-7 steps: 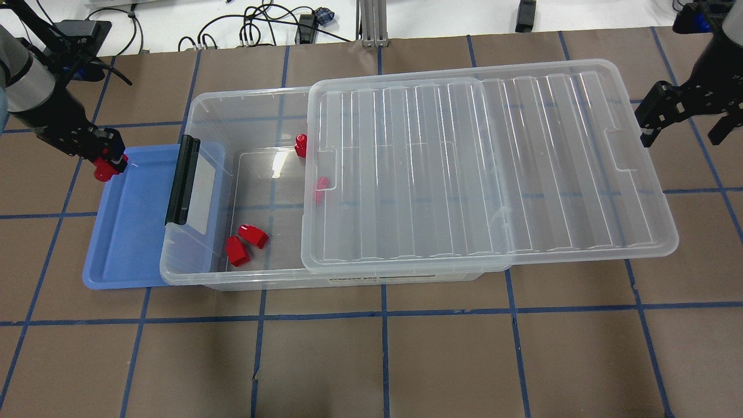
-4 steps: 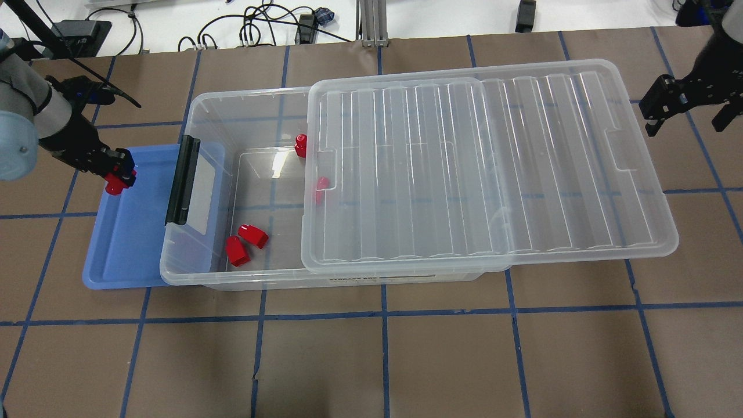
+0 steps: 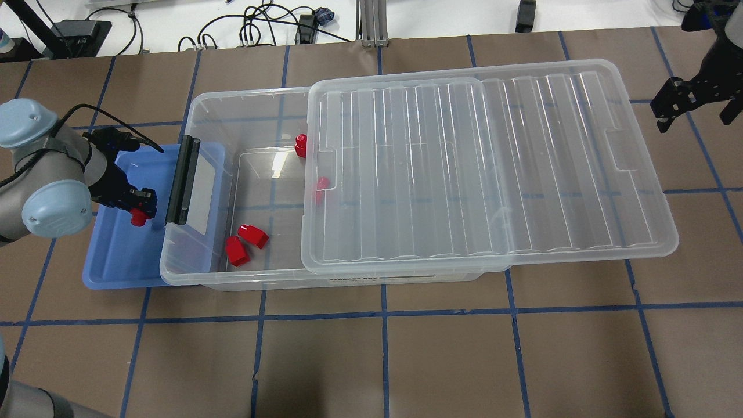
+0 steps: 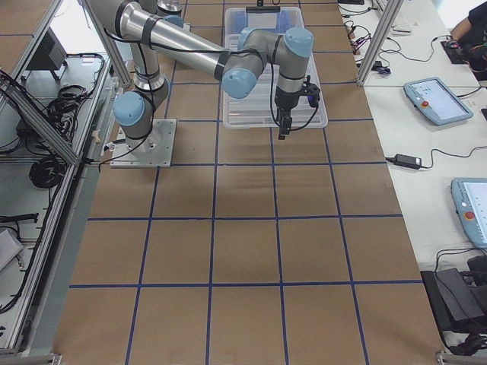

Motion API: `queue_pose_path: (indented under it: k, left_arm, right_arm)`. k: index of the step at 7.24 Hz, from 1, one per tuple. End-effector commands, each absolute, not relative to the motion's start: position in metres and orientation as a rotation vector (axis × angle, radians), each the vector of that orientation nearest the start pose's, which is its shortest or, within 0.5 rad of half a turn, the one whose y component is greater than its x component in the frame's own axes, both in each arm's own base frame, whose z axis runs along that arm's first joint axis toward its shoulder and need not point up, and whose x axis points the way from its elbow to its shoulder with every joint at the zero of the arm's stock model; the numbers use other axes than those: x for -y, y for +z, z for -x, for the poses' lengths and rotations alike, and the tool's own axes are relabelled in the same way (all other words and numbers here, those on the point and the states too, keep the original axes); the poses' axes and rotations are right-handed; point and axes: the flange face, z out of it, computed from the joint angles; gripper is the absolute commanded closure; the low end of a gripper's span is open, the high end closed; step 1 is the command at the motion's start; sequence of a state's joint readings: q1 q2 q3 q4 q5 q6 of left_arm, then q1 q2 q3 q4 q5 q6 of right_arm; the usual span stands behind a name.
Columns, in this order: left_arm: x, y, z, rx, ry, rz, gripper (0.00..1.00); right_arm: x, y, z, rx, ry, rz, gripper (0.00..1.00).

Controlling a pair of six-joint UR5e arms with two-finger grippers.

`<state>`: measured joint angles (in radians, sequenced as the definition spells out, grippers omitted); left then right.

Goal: Place red block in blue tray from box

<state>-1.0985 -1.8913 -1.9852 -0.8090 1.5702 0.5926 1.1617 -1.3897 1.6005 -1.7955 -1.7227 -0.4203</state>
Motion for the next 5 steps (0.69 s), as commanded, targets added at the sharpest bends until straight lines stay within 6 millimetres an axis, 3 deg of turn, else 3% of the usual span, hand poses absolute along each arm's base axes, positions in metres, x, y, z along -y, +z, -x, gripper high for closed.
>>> queue_pose_path:
  k: [1, 3, 4, 5]
  left_arm:
    - [0.546, 0.231, -0.134, -3.089, -0.106, -0.109, 0.13]
    - [0.553, 0.259, -0.127, -3.122, -0.023, -0.089, 0.00]
    - [0.555, 0.289, -0.124, -3.128, -0.003, -0.055, 0.00]
    - [0.559, 0.320, -0.105, -3.138, 0.031, -0.032, 0.00]
  right_arm:
    - [0.560, 0.382, 0.128, -3.262, 0.122, 0.032, 0.00]
    - [0.567, 0.376, 0.130, -3.275, 0.076, 0.026, 0.00]
    - [0.566, 0.374, 0.128, -3.270, 0.086, 0.032, 0.00]
    - [0.563, 0.366, 0.125, -3.257, 0.109, 0.036, 0.00]
